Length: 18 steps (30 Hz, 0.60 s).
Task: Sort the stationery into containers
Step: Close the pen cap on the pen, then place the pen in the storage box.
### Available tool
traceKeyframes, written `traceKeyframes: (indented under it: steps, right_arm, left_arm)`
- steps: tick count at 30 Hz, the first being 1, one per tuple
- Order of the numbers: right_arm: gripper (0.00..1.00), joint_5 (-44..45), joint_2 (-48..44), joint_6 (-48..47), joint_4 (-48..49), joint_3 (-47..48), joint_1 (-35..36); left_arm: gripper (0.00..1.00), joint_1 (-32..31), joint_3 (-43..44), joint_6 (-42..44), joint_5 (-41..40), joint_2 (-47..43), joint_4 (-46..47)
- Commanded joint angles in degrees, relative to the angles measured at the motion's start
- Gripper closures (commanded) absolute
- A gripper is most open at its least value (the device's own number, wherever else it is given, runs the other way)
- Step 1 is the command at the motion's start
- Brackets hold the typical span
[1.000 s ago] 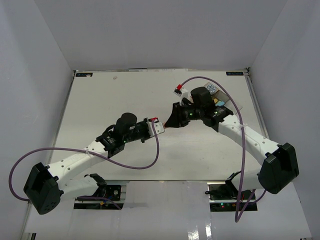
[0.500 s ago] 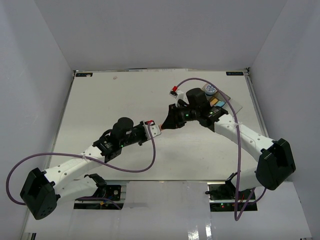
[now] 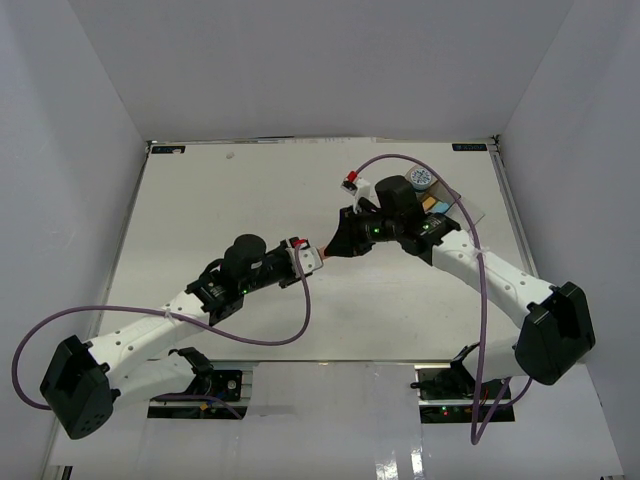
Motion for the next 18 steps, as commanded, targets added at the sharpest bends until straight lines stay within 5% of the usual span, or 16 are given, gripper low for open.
traceKeyframes:
  steps: [1,3,11,18]
  right_arm:
    - [0.92,4.8,-1.8,-3.9,-5.7,-0.8,-0.9]
    - [0.92,6.8,-4.1,-4.9,-8.4,-1.3,-3.8]
    - [0.92,12.9,-13.1,-8.7,-12.7,-5.9,-16.4]
    - [0.92,42.6,-17.0,-8.0,-15.0,-6.5,-24.1]
  left_arm:
    - [0.5,-1.5,3.1,0.8,2.4,-3.6,14.5]
    - [0.34,-1.6,3.0,1.4,1.0,-3.5,14.0]
    - [0.03,-1.6,2.6,1.5,-1.9,-3.1,14.1]
    - [0.02,-1.5,5.7,-8.9,-14.6,1.5,17.0]
